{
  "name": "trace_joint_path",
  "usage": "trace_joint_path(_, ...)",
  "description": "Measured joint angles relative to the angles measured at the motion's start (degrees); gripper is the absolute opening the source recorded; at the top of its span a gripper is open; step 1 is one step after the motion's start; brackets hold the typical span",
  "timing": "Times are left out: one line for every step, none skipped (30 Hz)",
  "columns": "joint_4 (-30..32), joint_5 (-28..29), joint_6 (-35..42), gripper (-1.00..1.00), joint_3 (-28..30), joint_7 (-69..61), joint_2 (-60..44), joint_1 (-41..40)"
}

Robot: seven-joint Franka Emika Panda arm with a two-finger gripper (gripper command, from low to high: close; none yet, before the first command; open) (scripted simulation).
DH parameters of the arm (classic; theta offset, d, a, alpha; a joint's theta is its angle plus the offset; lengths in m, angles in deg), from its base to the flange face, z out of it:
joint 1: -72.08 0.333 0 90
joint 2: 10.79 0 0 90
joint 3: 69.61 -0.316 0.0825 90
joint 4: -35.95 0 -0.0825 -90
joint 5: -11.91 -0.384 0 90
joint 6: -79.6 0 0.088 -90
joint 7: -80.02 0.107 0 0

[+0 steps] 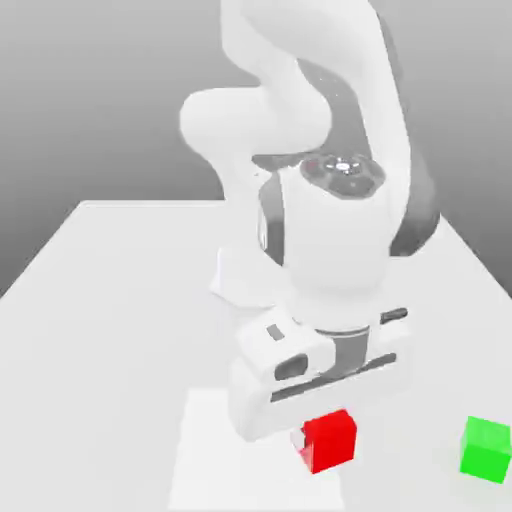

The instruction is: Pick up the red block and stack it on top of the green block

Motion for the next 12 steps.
trace_joint_path(-0.38,0.56,0.51,-1.00,-1.58,-1.46,0.07,1.34)
trace_joint_path(-0.77,1.13,1.03,-1.00,-3.25,-2.93,0.14,2.62)
trace_joint_path(-1.17,1.71,1.55,-1.00,-4.88,-4.44,0.19,4.01)
trace_joint_path(-1.73,2.60,1.69,-1.00,-6.38,-5.74,-0.32,5.48)
trace_joint_path(-2.42,4.07,0.91,-1.00,-7.30,-6.40,-1.93,7.03)
trace_joint_path(-2.84,5.41,-0.42,-1.00,-7.36,-6.30,-3.78,8.12)
trace_joint_path(-3.11,6.68,-2.04,-1.00,-6.95,-5.82,-5.76,8.99)
trace_joint_path(-3.32,7.92,-3.83,-1.00,-6.28,-5.13,-7.82,9.77)
trace_joint_path(-3.43,8.58,-4.77,1.00,-5.92,-4.77,-8.90,10.18)
trace_joint_path(-3.43,8.57,-4.77,1.00,-5.92,-4.77,-8.90,10.18)
trace_joint_path(-3.43,8.57,-4.77,1.00,-5.92,-4.77,-8.90,10.18)
trace_joint_path(-3.43,8.57,-4.77,1.00,-5.92,-4.77,-8.90,10.18)
